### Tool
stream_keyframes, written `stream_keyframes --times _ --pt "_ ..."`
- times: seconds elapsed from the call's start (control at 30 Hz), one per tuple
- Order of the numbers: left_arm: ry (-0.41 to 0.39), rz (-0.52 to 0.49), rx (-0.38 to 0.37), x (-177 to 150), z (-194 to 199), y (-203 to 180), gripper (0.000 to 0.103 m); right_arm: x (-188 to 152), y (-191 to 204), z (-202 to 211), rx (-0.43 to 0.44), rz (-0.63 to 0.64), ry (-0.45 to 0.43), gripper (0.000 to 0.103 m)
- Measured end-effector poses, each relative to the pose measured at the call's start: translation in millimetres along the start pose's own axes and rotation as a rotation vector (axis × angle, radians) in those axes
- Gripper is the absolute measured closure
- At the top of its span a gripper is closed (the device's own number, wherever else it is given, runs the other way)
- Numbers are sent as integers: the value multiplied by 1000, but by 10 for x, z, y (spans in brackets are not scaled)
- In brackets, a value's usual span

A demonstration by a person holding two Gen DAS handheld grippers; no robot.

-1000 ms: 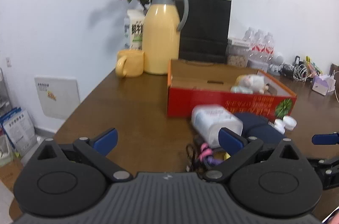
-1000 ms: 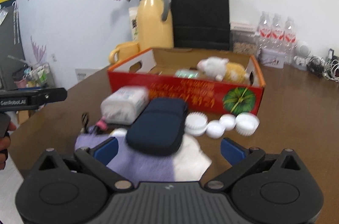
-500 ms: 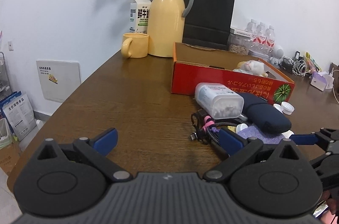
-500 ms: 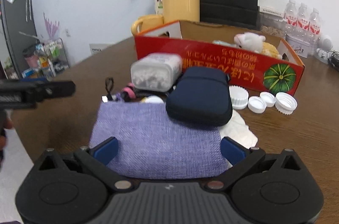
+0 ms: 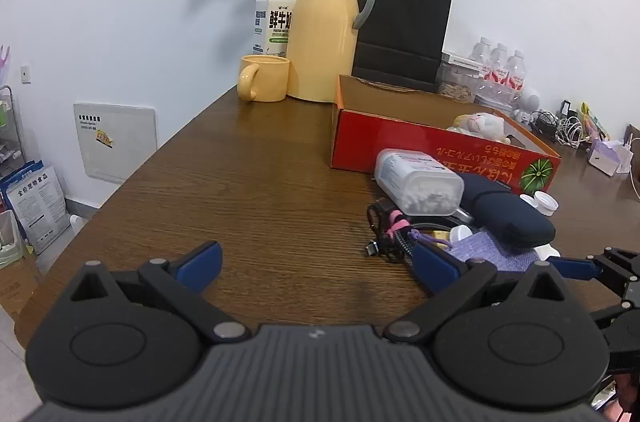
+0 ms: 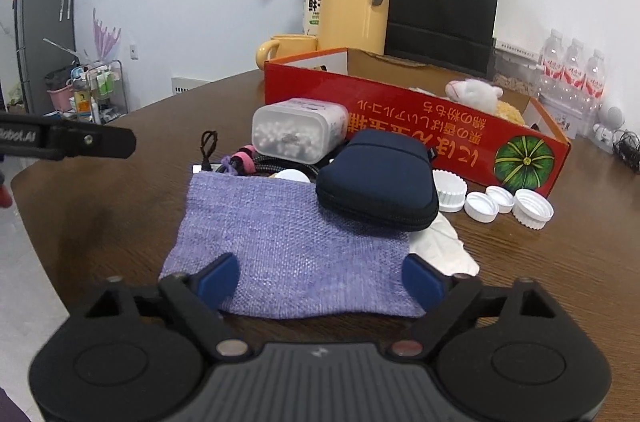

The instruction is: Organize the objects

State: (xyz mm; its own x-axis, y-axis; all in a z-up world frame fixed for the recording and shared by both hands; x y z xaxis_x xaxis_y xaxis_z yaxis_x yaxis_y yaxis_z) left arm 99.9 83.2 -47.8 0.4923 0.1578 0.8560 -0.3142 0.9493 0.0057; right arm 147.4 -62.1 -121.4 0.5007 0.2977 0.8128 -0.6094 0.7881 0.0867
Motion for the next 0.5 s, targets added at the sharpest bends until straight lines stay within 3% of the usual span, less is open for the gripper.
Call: stream_keyframes --times 0.1,0.17,0.23,0.37,0.5 --pt "2 -3 -3 -3 4 -18 0 -5 41 32 -9 27 -13 41" --pt "1 -3 -3 -6 15 -24 0 -3 59 47 -23 46 -17 66" --pt "0 -1 -2 -10 20 -16 0 1 39 60 -65 62 -15 83" --pt "1 1 1 -8 24 -12 0 13 9 105 -59 60 -28 97" --pt "-5 -1 4 -5 48 -16 0 46 34 175 -20 53 -58 98"
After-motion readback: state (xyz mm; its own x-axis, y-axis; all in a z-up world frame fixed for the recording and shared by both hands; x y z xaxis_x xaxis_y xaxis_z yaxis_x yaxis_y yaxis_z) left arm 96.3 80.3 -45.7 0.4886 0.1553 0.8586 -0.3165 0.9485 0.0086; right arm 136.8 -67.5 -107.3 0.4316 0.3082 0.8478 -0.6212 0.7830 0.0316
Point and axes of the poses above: each gripper's, at about its wrist camera, not at the fingertips, and z roughly against the way its jaws point, y to its left, x to its top, the point moved 6 cm from there along -z, roughly the way its jaws point, and after that the axes turned 14 degrees about x, right-handed, at the moved point
